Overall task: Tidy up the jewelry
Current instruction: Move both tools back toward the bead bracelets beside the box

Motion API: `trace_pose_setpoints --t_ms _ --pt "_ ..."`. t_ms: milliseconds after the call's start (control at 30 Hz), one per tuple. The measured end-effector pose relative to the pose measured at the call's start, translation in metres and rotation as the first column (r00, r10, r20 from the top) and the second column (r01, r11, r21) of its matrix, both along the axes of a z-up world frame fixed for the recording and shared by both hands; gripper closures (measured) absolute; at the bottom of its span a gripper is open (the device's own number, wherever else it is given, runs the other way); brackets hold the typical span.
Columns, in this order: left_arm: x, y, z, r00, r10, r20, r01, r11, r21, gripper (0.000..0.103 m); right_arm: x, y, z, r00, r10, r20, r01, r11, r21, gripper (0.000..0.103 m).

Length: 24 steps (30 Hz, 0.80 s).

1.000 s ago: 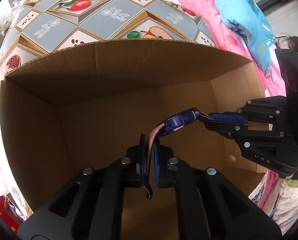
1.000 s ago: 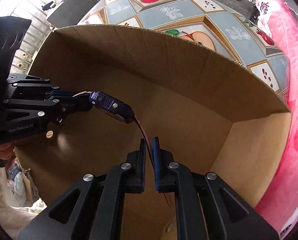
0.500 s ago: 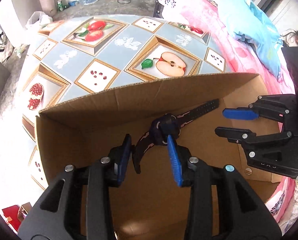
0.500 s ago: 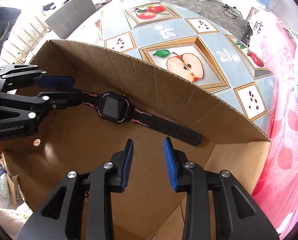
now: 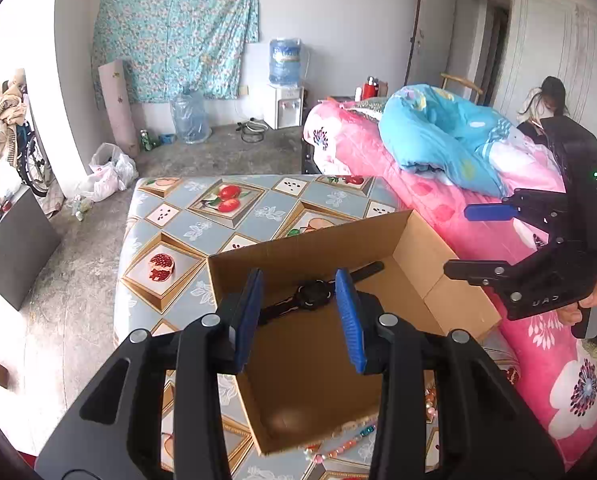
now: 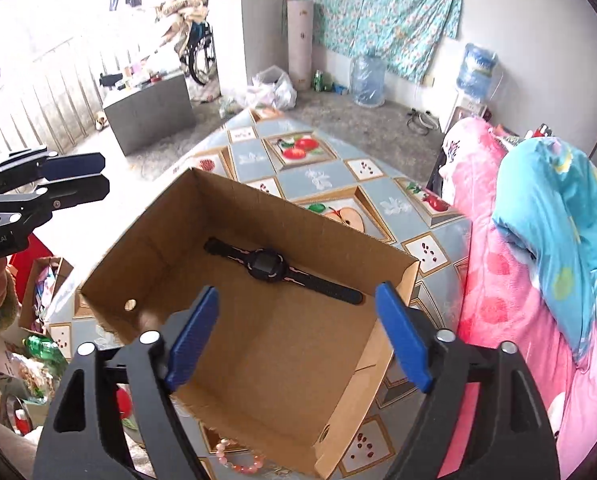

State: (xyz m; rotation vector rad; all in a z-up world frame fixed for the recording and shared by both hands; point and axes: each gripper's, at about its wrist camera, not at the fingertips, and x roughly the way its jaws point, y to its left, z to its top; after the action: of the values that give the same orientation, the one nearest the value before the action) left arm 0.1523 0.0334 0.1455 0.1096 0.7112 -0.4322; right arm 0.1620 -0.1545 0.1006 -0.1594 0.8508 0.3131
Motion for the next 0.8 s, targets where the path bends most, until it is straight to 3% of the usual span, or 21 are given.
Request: trace_pose_setpoints --t_ms 100,200,400,567,700,800 --pt "-0.045 0.021 -0.002 1.0 0.015 0.027 -0.014 0.999 -0.034 0.067 -0.05 -0.001 0.007 0.996 -0.027 0.083 0.023 0.999 0.041 0.006" --pt "-0.084 0.037 -0.019 0.999 0.038 0.013 -0.038 0.998 -0.044 0.067 -0.095 0.005 -0.005 0.987 -0.079 0.141 0.079 0.997 0.002 0.006" --pt "-0.133 0.037 -0.09 0.995 0.026 -0.092 -0.036 0.993 -0.11 0.067 -0.164 0.005 -0.067 0.961 -0.232 0.153 0.234 0.972 0.002 0.006" --pt "-0.127 0.017 -0.151 0.987 0.123 -0.1 -0.125 0.992 -0.016 0.069 -0.197 0.007 -0.13 0.928 -0.353 0.115 0.352 0.935 0.033 0.006" --pt "-0.106 -0.008 -0.18 0.987 0.14 -0.078 -0.133 0.987 0.085 0.073 -0.207 0.018 -0.167 0.909 -0.402 0.11 0.406 0.914 -0.012 0.006" --pt "-0.096 -0.024 -0.198 0.987 0.148 -0.07 -0.135 0.977 0.164 0.075 -0.21 0.023 -0.184 0.903 -0.422 0.085 0.423 0.906 0.006 0.006"
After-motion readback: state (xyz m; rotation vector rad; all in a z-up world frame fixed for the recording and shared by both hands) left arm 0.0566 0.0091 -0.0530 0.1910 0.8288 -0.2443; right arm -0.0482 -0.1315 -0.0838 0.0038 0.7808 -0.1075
